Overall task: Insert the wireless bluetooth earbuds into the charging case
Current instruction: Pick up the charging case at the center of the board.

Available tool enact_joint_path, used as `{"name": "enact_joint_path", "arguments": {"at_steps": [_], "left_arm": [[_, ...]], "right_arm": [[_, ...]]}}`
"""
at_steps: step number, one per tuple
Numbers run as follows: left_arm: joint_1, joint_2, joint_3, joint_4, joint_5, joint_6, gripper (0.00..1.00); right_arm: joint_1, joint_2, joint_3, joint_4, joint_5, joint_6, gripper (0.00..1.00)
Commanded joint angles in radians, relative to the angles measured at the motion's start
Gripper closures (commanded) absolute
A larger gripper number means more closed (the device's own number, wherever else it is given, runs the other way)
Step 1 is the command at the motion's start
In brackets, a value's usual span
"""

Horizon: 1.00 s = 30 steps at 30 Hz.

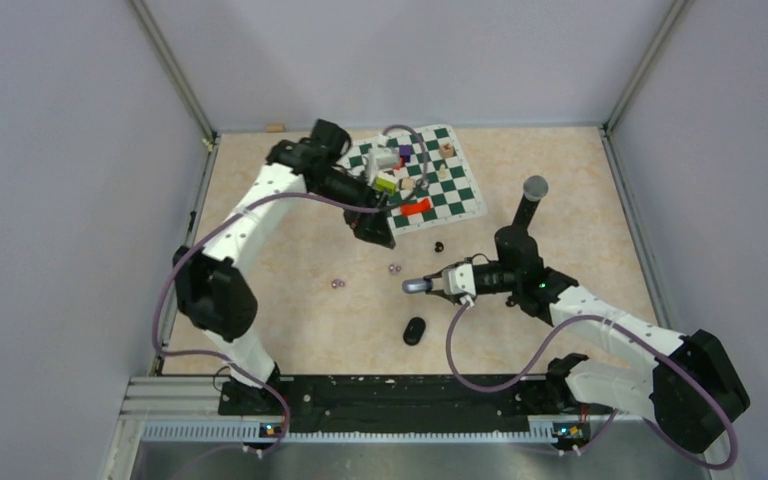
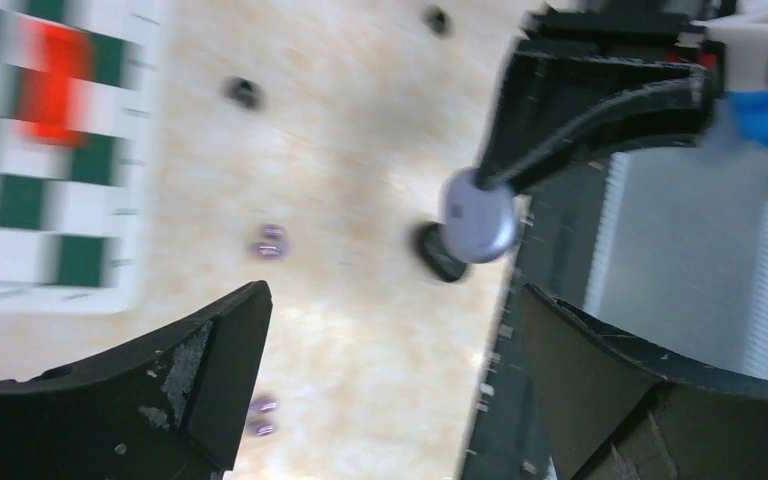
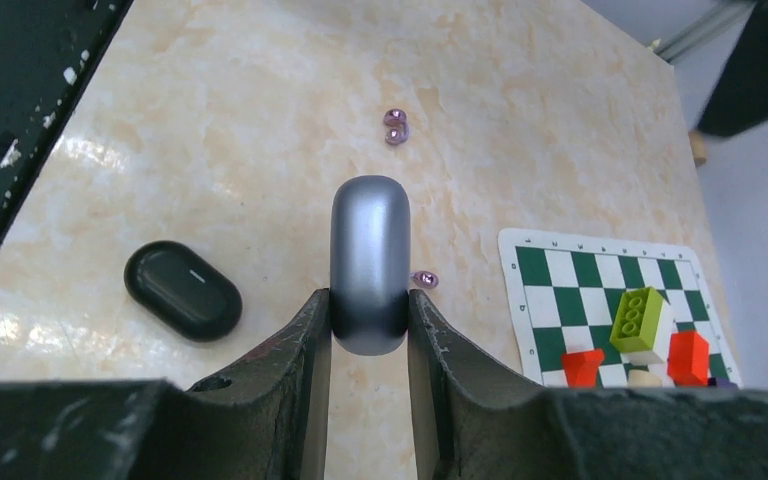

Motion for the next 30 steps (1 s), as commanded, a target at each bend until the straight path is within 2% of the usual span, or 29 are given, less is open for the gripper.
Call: {"name": "enact_joint_path", "arguments": {"at_steps": [1,4,7,9,11,15,21,26,30], "left_arm": [[0.065,-0.207,-0.005,0.226,-0.133,-0.007,0.01],[0.067,-0.359,-0.198,0.528,-0.265,-0.015,0.01],[0.067,-0.483,-0.429,0.813,-0.283,-0.061,0.01],[0.068,-0.502,-0.489,0.862,-0.216,-0.107,0.01],[0.068,-0.522,-0.552,0.896,-0.083,-0.123,0.02],[0.065,-0.591,-0.725,1.166,0.116,-0.256,0.02],[0.054,-0.487,-0.634,1.057,0.192,-0.272,0.03],[-0.009,-0.406,-0.618,1.117,0.202,-0.361,0.04],[-0.059,-0.367,-0.615,1.134,0.164,-0.378,0.04]], "right_arm": [[-0.031,-0.018,0.067,0.142,-0.042,0.244,1.0],[-0.074,-0.018,0.087,0.212,-0.088,0.426,1.0],[-0.137,-0.036,0.086,0.332,-0.138,0.627,1.0],[-0.178,-0.054,0.077,0.426,-0.148,0.758,1.0],[-0.211,-0.069,0.067,0.513,-0.156,0.876,1.0],[-0.244,-0.083,0.039,0.69,-0.157,1.087,1.0],[-0.245,-0.039,0.044,0.821,-0.145,1.262,1.0],[-0.244,-0.038,0.022,0.833,-0.129,1.251,1.0],[-0.245,-0.062,-0.001,0.845,-0.128,1.244,1.0]]}}
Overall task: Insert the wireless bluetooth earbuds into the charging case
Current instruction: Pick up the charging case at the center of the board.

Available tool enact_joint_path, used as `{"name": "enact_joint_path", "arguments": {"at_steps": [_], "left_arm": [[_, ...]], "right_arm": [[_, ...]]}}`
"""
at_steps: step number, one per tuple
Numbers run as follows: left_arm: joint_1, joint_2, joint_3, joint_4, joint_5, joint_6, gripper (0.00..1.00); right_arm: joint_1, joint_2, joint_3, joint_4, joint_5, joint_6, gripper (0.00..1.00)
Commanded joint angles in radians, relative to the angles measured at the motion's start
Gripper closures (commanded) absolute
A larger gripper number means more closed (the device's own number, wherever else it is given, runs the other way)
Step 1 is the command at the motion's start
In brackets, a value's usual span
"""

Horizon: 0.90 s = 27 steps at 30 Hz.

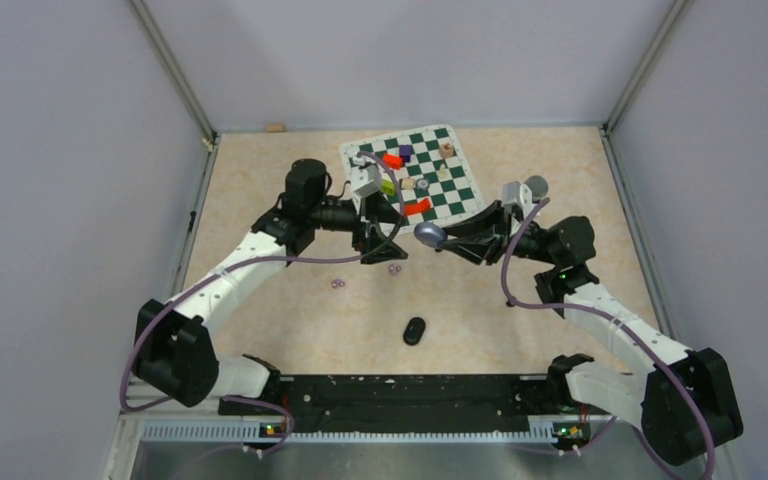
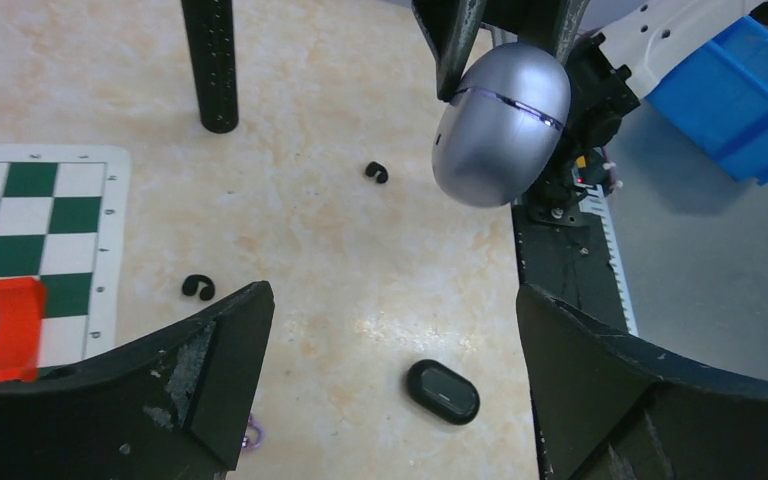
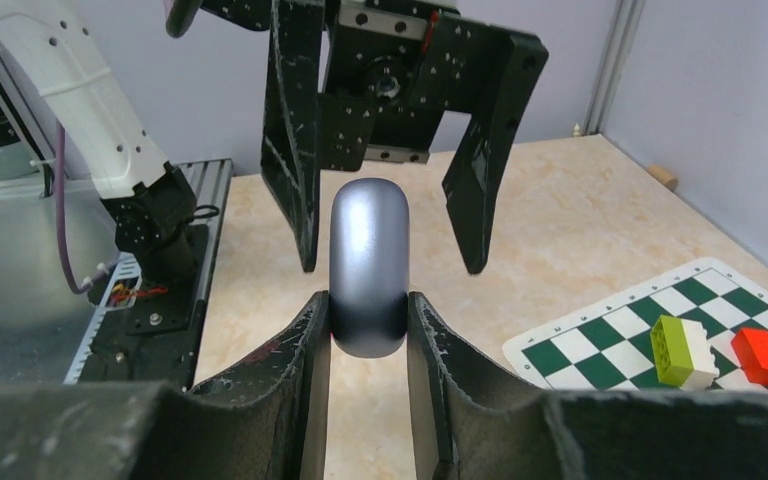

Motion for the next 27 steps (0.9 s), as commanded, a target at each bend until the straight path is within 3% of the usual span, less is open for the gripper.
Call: {"name": "enact_joint_path", "arguments": {"at_steps": [1,5,11,20,27], "left_arm": [[-0.038,0.033,0.032,0.078,0.004,-0.066,0.04],[-0.043,0.05,0.023,0.136,0.013,-0.144,0.04],[-0.06,0.062,0.035,0.12,0.023,-0.146,0.05],[-0.125,0.089,0.081,-0.071,0.089,0.053,0.11],[-0.129,0.072,0.08,-0.077,0.044,0.054,0.12]], "right_arm": [[-0.004,-0.03,-0.016,0.084,-0.002,0.023,0.99],[-0.005,-0.036,-0.025,0.061,-0.005,-0.015,0.99],[-0.004,-0.028,-0.03,0.065,-0.005,-0.022,0.98],[-0.004,-0.005,-0.029,0.089,0.011,0.03,0.99],[-0.003,0.063,-0.032,0.169,0.01,0.155,1.0]]}}
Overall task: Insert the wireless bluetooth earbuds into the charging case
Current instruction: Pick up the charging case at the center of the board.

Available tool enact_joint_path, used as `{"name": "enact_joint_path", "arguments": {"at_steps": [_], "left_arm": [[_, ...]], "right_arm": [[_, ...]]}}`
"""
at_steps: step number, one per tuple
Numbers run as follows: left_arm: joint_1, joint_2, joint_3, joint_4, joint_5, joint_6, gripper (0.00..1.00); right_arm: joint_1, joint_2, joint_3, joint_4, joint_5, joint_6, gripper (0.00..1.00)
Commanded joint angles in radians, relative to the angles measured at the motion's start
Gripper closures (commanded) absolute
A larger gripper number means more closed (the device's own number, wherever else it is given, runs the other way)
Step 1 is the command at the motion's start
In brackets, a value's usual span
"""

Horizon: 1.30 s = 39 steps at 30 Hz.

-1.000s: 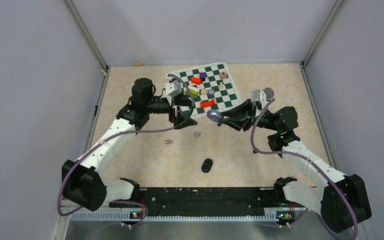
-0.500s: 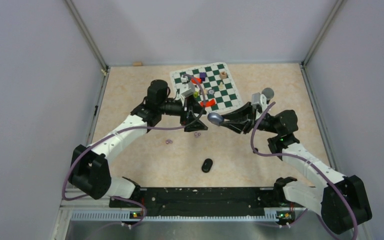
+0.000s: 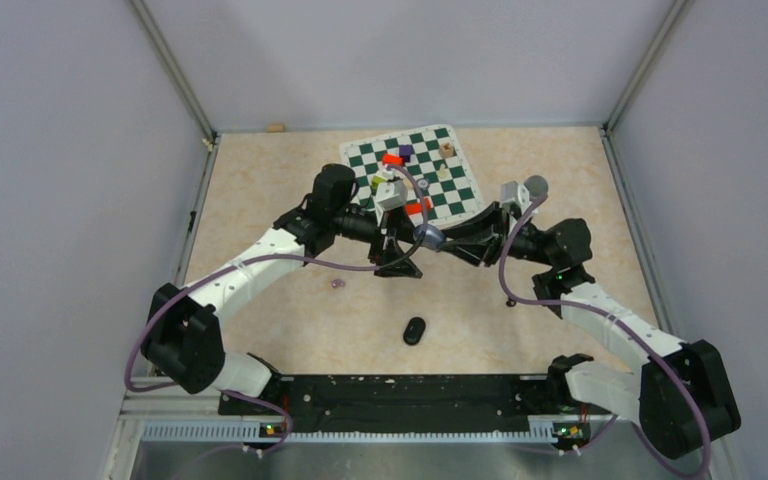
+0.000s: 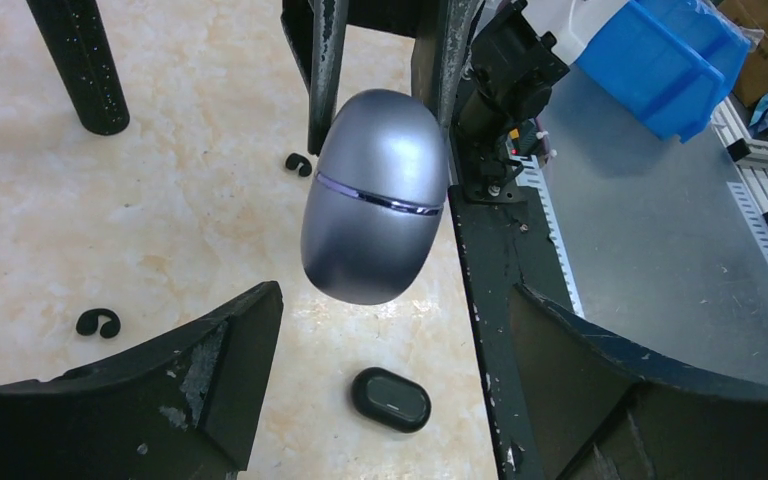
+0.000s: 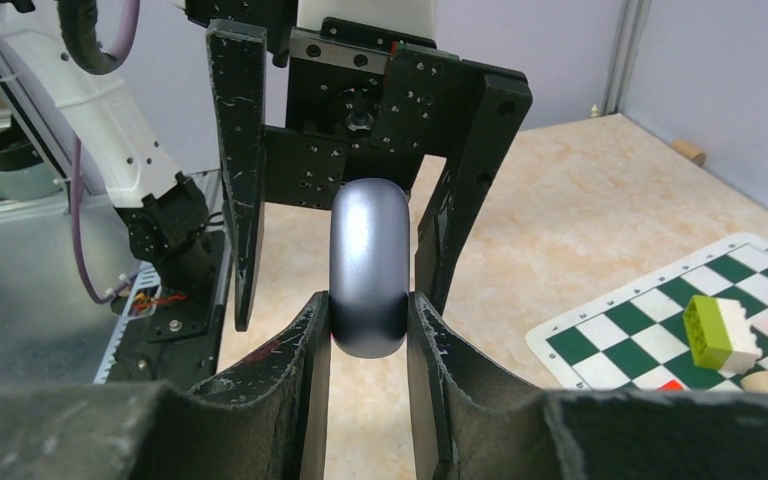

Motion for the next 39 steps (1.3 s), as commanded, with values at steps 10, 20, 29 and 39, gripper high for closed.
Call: {"name": "enact_joint_path", "arguments": {"at_steps": [10,20,29,39], "left_arm": [[0.0,-0.025,0.017,0.066,-0.019,-0.035,0.14],[-0.001,-0.034,0.01,0.081,0.002,-0.048,0.23],[-0.001,-0.037,0.011,0.095,0.015,-0.085,0.3],[0.0,-0.04,0.009,0.13,0.009,-0.104,0.47]], "right_arm": [[0.011,0.086,-0.007,0.135,0.032,0.148,1.0],[0.02,0.122,-0.008,0.17,0.072,0.217,1.0],[0.019,0.146,-0.012,0.186,0.085,0.239,1.0],[0.02,0.158,-0.01,0.184,0.082,0.247,1.0]]}}
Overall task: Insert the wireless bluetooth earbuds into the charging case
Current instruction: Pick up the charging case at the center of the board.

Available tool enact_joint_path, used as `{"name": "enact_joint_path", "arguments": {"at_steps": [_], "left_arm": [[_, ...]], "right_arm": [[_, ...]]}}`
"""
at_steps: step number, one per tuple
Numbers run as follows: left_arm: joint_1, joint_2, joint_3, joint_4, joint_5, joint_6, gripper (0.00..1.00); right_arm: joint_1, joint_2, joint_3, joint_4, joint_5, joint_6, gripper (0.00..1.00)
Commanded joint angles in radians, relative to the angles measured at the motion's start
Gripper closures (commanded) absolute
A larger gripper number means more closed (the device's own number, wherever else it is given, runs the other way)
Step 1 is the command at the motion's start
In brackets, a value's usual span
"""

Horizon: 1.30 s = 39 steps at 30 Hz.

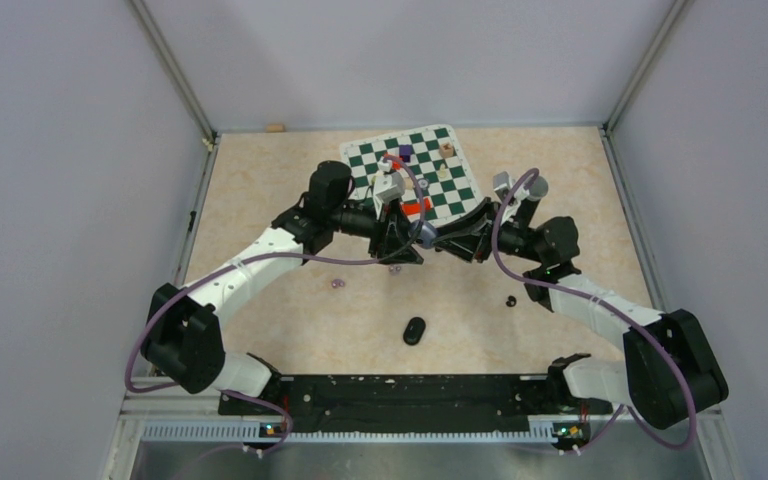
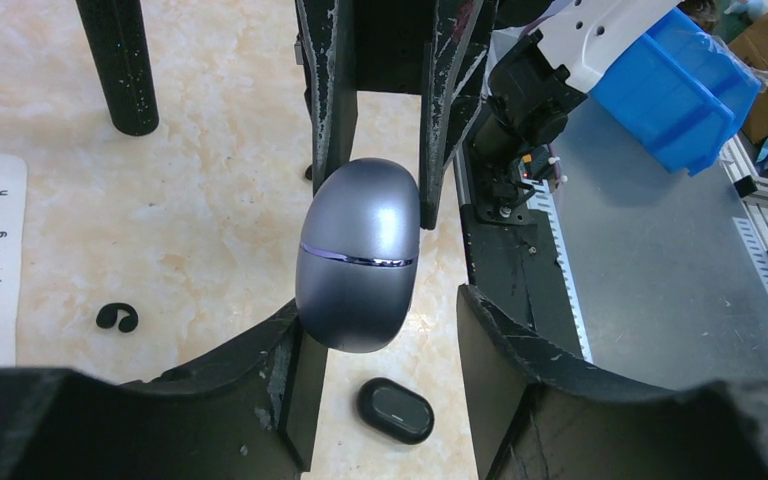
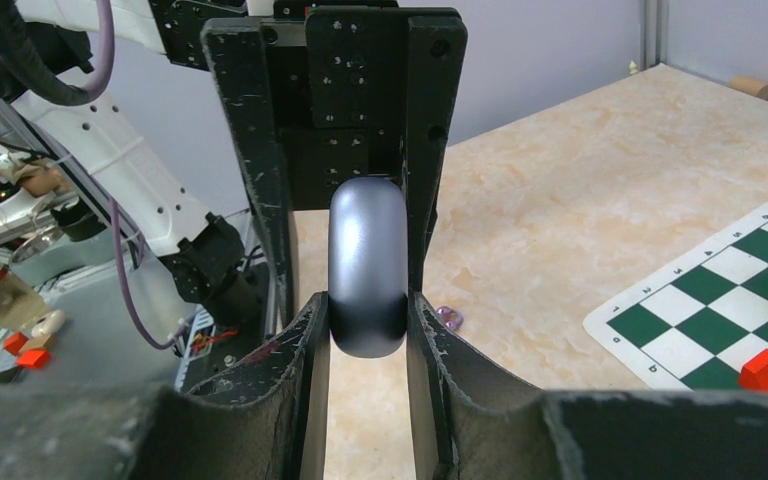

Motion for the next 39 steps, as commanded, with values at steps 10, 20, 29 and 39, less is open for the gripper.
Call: {"name": "enact_joint_path", "arguments": {"at_steps": [10,20,29,39], "left_arm": [[-0.006,-0.035,0.014,0.047,0.009,0.019,0.36],[-0.006,-0.029,0.019,0.047,-0.027,0.002,0.23],[-0.006,-0.023,0.017,0.047,-0.04,-0.001,0.17],[-0.007,-0.016,0.017,0.093,-0.006,-0.065,0.32]], "right_arm": [[0.006,-0.003,-0.004,0.047,0.011,0.026,1.0],[0.006,-0.003,-0.006,0.046,0.011,0.026,1.0],[0.006,-0.01,-0.006,0.052,0.017,0.031,1.0],[0.006,-0.004,-0.004,0.034,0.025,0.011,1.0]]}}
